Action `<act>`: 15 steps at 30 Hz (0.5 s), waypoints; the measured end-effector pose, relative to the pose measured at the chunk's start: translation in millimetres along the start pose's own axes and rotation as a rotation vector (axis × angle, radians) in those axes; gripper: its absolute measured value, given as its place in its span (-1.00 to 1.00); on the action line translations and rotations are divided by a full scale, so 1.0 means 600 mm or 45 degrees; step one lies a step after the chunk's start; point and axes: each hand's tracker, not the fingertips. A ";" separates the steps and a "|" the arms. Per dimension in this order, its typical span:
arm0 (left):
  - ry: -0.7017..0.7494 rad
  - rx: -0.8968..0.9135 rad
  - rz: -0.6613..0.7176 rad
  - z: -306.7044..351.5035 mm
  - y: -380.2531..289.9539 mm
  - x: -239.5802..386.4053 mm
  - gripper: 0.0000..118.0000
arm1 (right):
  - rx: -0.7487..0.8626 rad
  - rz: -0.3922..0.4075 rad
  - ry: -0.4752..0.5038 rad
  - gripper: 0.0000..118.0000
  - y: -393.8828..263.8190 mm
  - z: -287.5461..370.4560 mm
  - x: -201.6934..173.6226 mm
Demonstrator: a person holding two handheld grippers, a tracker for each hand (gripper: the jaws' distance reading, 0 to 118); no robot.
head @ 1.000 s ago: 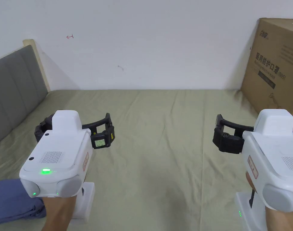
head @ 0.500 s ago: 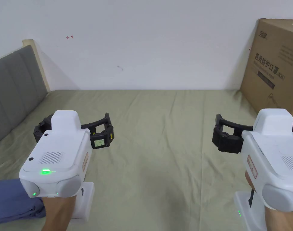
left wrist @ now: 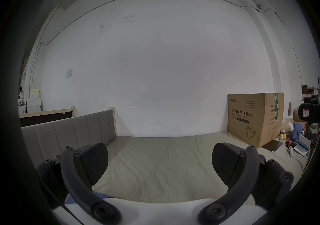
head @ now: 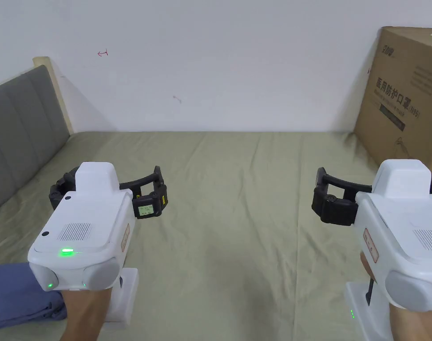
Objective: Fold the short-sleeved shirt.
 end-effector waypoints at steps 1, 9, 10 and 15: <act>0.000 0.001 0.000 0.000 0.000 0.000 1.00 | 0.000 0.002 0.000 1.00 0.000 0.001 -0.001; -0.008 0.001 0.001 0.000 -0.001 -0.001 1.00 | -0.001 0.011 -0.008 1.00 0.000 0.000 -0.003; -0.009 0.001 0.003 -0.001 -0.001 -0.001 1.00 | -0.001 0.011 -0.010 1.00 0.000 0.000 -0.003; -0.006 0.004 -0.005 -0.001 -0.003 0.000 1.00 | -0.004 0.016 -0.012 1.00 0.000 0.000 -0.004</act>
